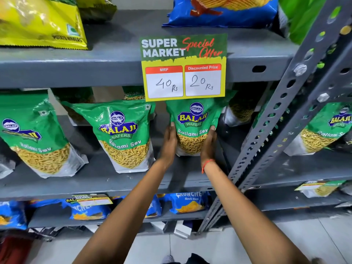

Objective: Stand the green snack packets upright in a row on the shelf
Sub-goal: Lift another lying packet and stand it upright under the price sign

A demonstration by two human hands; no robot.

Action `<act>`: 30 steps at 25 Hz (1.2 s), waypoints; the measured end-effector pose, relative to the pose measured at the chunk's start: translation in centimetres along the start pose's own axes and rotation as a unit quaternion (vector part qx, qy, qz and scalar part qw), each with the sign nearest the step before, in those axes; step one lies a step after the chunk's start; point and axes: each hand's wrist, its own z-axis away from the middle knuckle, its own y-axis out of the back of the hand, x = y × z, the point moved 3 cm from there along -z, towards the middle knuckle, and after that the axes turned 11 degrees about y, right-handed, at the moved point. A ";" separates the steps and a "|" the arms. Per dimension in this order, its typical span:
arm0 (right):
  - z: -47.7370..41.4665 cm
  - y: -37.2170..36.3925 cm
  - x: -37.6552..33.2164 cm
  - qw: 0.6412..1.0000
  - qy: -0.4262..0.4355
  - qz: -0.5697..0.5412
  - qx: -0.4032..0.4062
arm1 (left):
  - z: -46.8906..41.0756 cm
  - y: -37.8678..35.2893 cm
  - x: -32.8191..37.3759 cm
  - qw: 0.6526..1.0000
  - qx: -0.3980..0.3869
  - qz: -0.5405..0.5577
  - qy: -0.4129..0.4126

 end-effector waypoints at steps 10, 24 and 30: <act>2.2 2.2 0.9 0.998 0.014 0.009 0.066 | 3.0 0.7 -1.1 0.996 0.026 -0.019 0.078; 0.9 2.3 -2.2 0.989 0.015 -0.027 0.142 | 3.1 1.7 1.2 0.998 0.004 -0.003 -0.067; 3.1 2.4 0.6 0.998 -0.044 -0.029 0.028 | 3.6 1.3 -2.3 0.993 -0.097 -0.072 -0.010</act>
